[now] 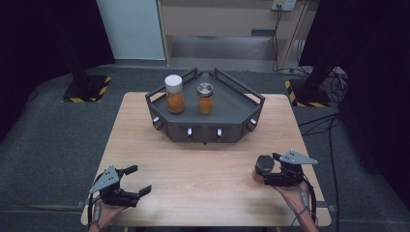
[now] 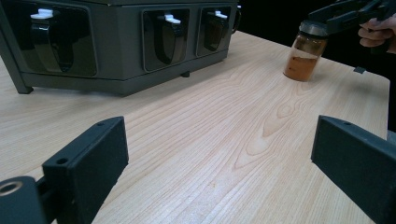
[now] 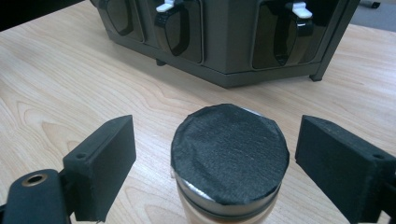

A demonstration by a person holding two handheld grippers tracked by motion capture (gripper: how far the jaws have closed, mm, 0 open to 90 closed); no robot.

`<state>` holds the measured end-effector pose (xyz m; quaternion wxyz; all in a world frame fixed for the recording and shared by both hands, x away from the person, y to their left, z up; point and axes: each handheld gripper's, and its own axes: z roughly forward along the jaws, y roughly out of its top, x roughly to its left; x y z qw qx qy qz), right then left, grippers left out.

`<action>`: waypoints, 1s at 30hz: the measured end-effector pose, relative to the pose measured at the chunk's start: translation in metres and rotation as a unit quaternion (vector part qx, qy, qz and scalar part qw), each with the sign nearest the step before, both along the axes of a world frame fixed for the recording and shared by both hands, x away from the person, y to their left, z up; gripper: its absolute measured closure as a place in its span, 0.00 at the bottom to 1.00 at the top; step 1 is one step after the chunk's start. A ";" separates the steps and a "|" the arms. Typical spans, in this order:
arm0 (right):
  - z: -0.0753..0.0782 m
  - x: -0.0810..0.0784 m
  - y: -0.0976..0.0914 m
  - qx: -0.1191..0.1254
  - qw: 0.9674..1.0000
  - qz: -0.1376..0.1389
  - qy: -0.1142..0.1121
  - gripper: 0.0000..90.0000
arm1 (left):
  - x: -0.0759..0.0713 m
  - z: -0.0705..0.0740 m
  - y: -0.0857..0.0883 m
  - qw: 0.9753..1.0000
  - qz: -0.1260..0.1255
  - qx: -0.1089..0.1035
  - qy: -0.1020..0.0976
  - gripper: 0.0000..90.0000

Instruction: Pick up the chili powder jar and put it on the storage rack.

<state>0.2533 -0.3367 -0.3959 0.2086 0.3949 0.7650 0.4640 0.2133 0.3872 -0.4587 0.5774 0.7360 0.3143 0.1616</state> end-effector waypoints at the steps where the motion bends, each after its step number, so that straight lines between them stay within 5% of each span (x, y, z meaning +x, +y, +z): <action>1: 0.000 0.001 0.001 -0.004 1.000 -0.001 0.001 0.14 | 0.000 0.000 0.000 1.000 0.000 0.000 0.000 0.03; 16: -0.007 0.015 0.009 -0.029 1.000 0.000 0.010 0.31 | 0.000 0.000 0.000 1.000 0.000 -0.001 0.000 0.03; 20: -0.011 0.015 0.007 -0.020 1.000 0.002 0.008 0.38 | 0.000 0.000 0.000 1.000 0.000 0.000 0.000 0.03; 30: -0.007 0.014 0.011 -0.028 1.000 -0.002 0.008 0.39 | 0.000 0.000 0.000 1.000 0.001 0.000 0.000 0.03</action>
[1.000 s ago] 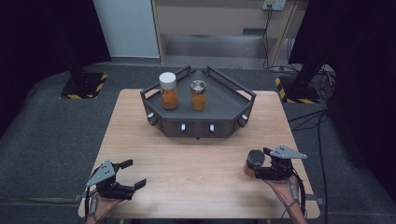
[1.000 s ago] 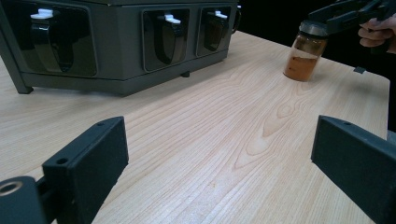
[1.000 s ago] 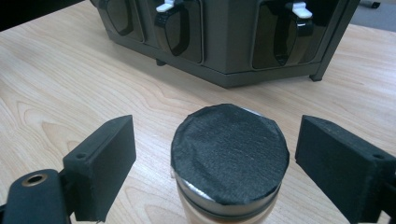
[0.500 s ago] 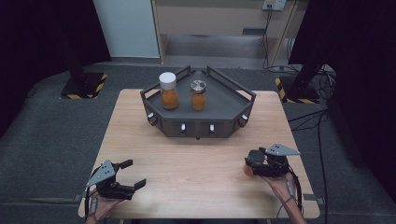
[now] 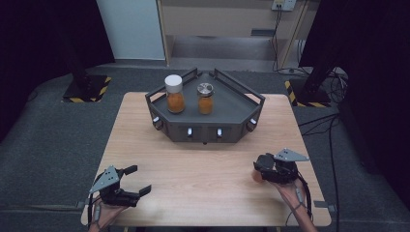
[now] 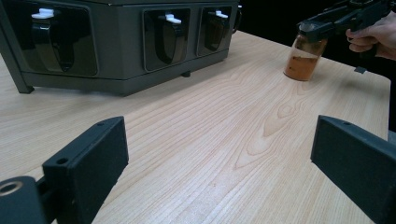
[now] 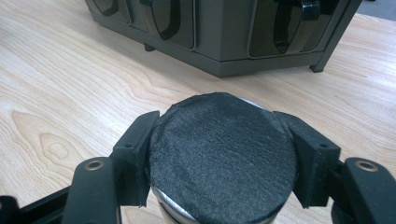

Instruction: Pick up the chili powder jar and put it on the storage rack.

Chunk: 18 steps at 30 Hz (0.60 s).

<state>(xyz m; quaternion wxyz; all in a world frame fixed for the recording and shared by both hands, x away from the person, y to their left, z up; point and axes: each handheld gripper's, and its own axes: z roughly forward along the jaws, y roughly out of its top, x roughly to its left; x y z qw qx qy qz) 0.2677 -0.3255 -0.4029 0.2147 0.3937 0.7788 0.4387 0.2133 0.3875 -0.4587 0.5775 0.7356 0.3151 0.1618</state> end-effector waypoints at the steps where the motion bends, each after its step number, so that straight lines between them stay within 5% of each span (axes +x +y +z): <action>1: 0.001 0.001 0.000 -0.001 1.000 0.002 0.000 0.39 | 0.000 0.000 0.000 1.000 0.000 0.000 0.000 0.03; 18: 0.037 0.015 0.016 -0.013 0.999 0.049 -0.004 0.39 | 0.001 0.000 0.000 1.000 -0.001 0.000 0.002 0.04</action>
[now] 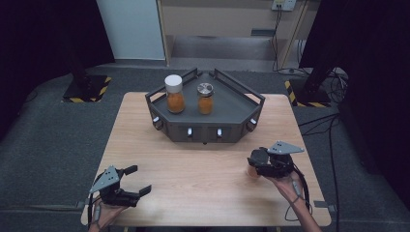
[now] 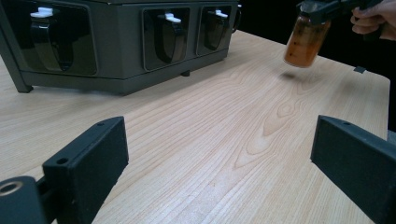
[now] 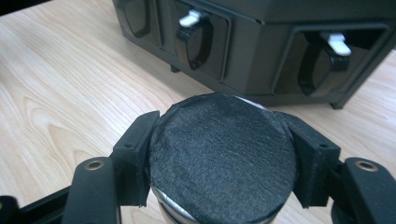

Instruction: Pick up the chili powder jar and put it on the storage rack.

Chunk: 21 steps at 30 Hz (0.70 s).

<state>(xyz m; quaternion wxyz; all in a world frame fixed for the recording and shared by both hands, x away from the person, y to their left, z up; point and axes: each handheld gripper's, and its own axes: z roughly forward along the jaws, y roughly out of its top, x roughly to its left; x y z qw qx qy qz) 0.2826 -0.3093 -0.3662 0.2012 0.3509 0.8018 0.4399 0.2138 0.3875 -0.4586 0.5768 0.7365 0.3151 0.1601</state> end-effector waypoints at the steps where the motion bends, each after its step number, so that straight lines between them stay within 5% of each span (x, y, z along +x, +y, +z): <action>1: 0.003 0.001 0.002 -0.002 1.000 0.002 0.001 0.39 | 0.000 0.000 0.000 1.000 0.000 0.000 0.000 0.04; 21: 0.044 0.026 0.031 -0.012 0.999 0.038 0.006 0.39 | 0.000 0.000 0.000 1.000 -0.001 0.000 0.001 0.04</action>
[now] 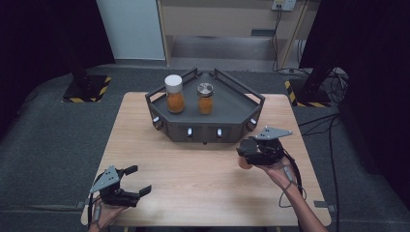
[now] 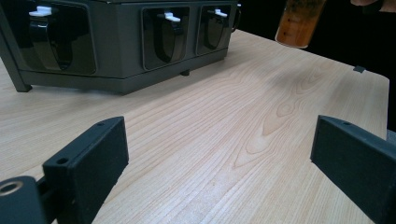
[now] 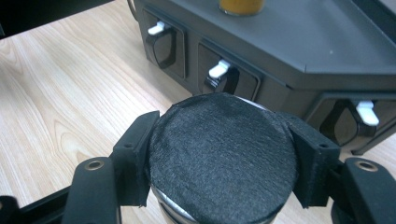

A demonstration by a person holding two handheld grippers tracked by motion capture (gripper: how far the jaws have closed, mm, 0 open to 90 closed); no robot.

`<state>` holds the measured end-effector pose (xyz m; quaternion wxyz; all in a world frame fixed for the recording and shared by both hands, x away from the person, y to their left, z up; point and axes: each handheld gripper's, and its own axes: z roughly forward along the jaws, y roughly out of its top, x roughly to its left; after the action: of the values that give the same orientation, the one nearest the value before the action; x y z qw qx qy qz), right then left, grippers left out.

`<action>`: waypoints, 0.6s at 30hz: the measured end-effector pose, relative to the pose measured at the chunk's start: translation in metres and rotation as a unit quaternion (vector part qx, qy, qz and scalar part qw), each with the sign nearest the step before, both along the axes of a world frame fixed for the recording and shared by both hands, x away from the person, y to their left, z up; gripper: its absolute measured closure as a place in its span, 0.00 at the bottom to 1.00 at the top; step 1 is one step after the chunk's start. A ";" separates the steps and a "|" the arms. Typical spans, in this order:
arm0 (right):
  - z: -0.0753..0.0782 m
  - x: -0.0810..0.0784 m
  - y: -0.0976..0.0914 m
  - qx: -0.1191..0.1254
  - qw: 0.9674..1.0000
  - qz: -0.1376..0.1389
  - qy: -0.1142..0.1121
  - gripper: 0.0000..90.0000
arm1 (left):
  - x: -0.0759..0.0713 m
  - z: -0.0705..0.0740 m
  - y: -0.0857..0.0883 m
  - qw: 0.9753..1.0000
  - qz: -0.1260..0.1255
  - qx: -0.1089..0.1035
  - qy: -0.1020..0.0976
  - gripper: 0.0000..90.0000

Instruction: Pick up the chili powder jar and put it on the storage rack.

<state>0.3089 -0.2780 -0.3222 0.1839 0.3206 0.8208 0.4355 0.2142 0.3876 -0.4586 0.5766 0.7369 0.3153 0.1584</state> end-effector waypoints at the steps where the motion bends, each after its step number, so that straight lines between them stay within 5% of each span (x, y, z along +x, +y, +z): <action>1: 0.002 0.001 0.001 0.001 1.000 0.001 0.000 0.39 | 0.000 0.000 0.000 1.000 0.000 0.000 0.000 0.04; 18: 0.038 0.019 0.020 -0.001 1.000 0.019 -0.010 0.39 | 0.000 0.000 0.000 1.000 -0.001 0.000 0.000 0.04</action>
<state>0.3282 -0.2578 -0.2840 0.1839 0.3002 0.8257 0.4408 0.2144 0.3877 -0.4587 0.5770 0.7368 0.3150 0.1579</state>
